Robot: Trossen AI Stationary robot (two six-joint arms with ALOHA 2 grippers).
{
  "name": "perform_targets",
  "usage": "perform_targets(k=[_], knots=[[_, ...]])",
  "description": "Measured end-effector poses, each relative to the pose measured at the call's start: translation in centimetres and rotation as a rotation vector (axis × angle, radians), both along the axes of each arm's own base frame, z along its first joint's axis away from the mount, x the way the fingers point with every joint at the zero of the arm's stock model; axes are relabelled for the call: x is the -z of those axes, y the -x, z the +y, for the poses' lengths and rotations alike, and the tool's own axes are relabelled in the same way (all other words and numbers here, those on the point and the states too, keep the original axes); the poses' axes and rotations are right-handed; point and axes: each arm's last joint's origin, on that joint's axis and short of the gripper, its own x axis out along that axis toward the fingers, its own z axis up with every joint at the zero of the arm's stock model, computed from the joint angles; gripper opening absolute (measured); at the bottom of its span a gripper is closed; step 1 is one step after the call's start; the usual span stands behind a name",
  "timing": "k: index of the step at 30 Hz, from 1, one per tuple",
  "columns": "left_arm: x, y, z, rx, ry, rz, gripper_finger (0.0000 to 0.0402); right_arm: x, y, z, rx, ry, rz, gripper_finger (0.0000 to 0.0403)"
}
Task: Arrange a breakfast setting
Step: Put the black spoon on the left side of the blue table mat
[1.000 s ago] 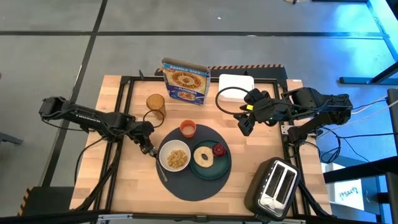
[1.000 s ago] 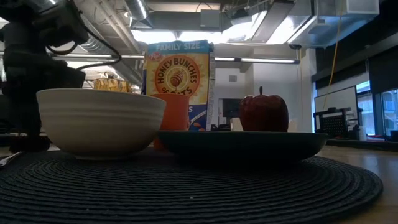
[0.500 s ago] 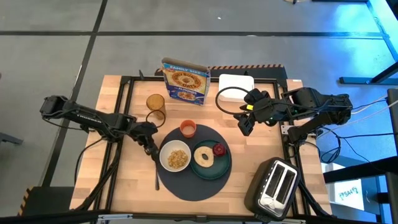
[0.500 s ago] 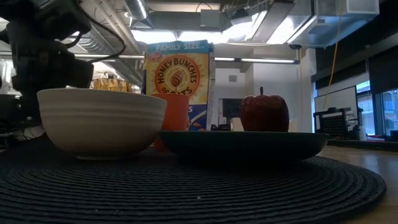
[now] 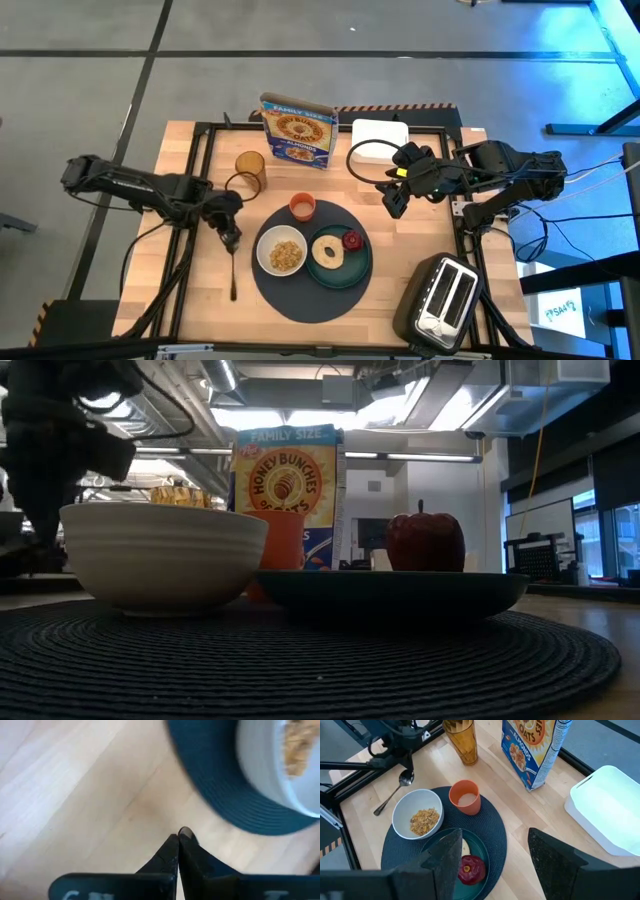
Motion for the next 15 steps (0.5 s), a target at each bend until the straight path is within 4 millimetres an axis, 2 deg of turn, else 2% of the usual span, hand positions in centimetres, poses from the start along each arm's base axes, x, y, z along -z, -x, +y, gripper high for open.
perform_targets(k=[9,12,15], knots=[[-3.5,-0.1,0.1,-0.043,0.011,-0.215,0.0000,0.0,0.0,0.0,0.000,0.000,0.000,0.0216],[-3.6,-0.5,0.1,-0.106,0.005,-0.270,0.0000,0.0,0.0,0.0,0.001,-0.001,-0.004,0.0216],[-2.8,-1.2,0.2,-0.161,0.002,-0.298,0.0000,-0.1,-0.1,0.0,0.000,-0.002,-0.014,0.0216]])
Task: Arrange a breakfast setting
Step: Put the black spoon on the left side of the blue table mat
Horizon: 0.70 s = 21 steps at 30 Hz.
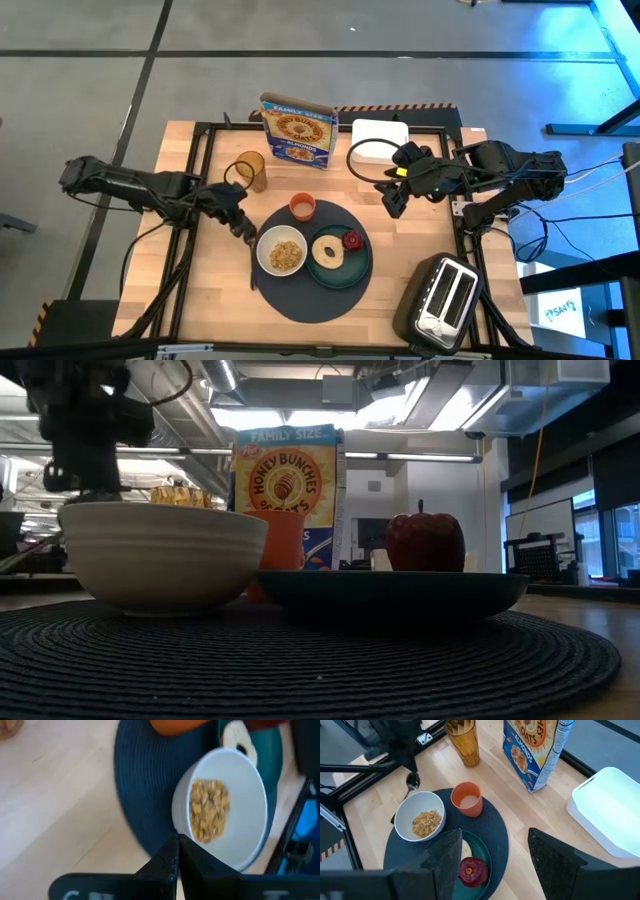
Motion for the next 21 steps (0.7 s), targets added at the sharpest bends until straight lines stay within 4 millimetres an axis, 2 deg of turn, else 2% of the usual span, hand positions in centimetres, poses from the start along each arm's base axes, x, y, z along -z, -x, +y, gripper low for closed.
perform_targets(k=[8,14,21], knots=[[3.7,-0.8,-0.1,-0.088,0.068,0.048,0.0000,-0.1,-0.2,0.1,0.000,-0.018,-0.022,0.0216],[6.0,-0.9,-0.1,-0.145,0.117,-0.006,0.0000,-0.2,-0.3,0.1,0.000,-0.023,-0.041,0.0216],[7.1,-0.7,0.2,-0.287,0.100,-0.041,0.0000,-0.2,-0.5,0.2,-0.016,-0.043,-0.039,0.0216]])
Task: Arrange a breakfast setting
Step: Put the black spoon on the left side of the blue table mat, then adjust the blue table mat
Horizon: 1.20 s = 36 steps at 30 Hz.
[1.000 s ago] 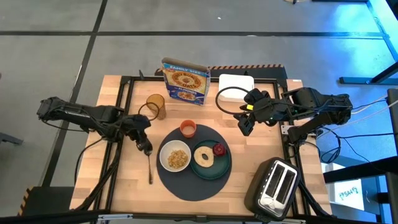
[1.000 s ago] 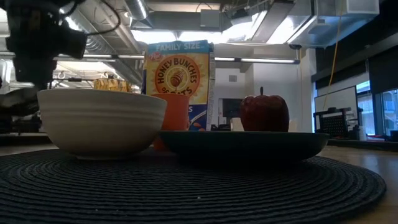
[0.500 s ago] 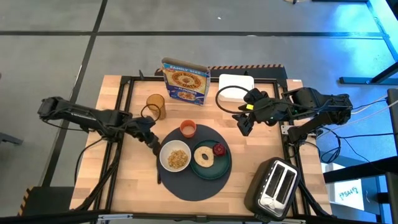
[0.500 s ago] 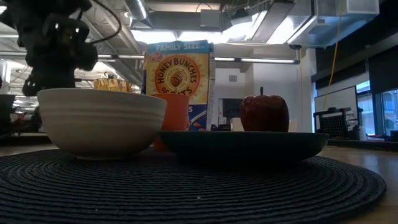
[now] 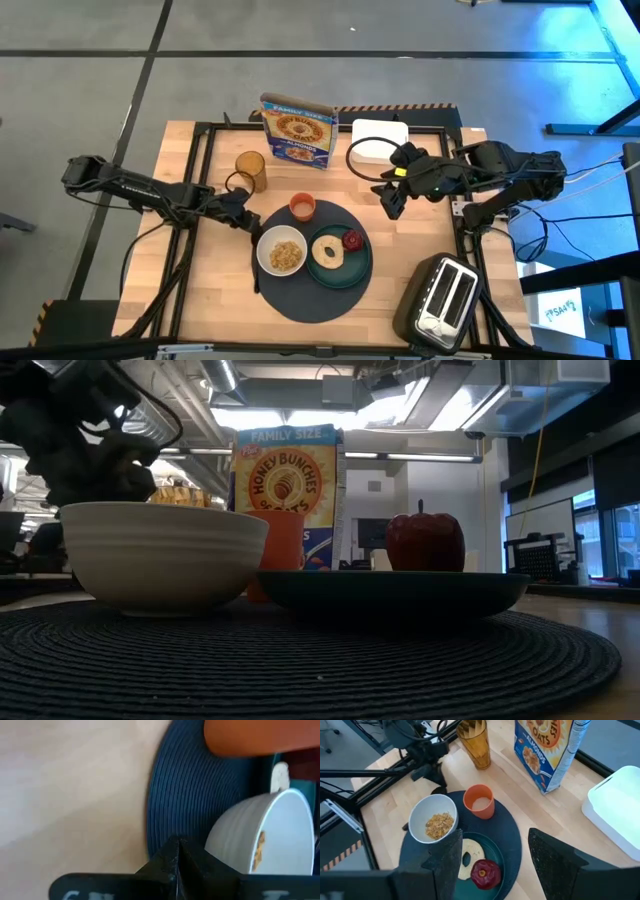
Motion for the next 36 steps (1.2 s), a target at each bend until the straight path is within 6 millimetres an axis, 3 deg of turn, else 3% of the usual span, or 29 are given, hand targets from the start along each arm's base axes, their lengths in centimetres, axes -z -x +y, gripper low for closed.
perform_targets(k=[6,17,23,30,36], knots=[[0.0,0.0,0.0,0.022,-0.005,0.001,0.0014,0.0,0.0,0.0,-0.001,-0.011,-0.001,0.0216],[0.0,0.2,-0.7,0.249,0.061,0.033,0.0115,0.0,0.0,0.0,0.000,-0.013,-0.001,0.0216],[-0.5,0.6,-3.0,0.439,0.095,0.049,0.0104,0.1,0.1,0.1,-0.012,-0.022,0.019,0.0216],[-0.7,0.2,-6.2,0.351,0.023,-0.058,0.0070,0.4,0.4,0.0,0.016,-0.038,0.055,0.0216],[1.5,-0.1,-7.6,0.293,-0.013,0.048,0.0063,0.4,0.4,-0.1,0.029,-0.009,0.058,0.0216]])
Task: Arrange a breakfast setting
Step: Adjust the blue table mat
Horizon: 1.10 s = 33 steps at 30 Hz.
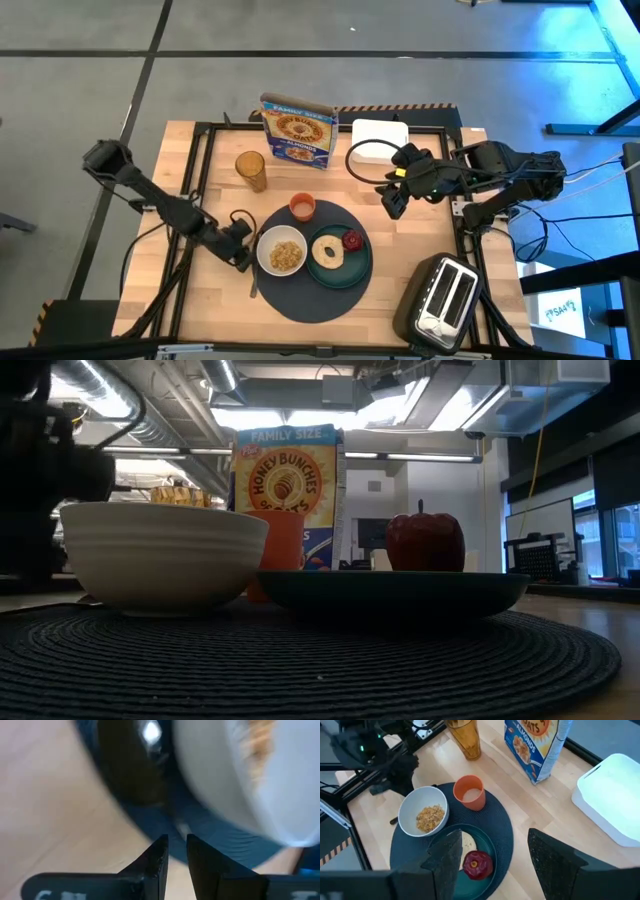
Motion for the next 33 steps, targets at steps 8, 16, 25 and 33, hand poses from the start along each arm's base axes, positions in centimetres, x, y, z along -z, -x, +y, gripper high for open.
perform_targets(k=[8,16,25,33], knots=[[1.8,-1.1,-1.2,-0.019,0.013,0.007,0.0063,0.0,0.0,0.0,-0.002,0.023,0.002,0.0216],[2.4,-1.4,-1.3,-0.049,0.009,0.010,0.0063,0.0,0.0,-0.1,-0.003,0.025,0.003,0.0216],[2.6,-0.9,-0.4,-0.165,-0.001,0.097,0.0056,0.4,-0.2,0.0,-0.002,0.028,0.010,0.0216],[1.4,0.8,0.7,-0.185,-0.065,0.138,0.0036,6.4,-2.5,0.6,-0.039,0.038,0.212,0.0216]])
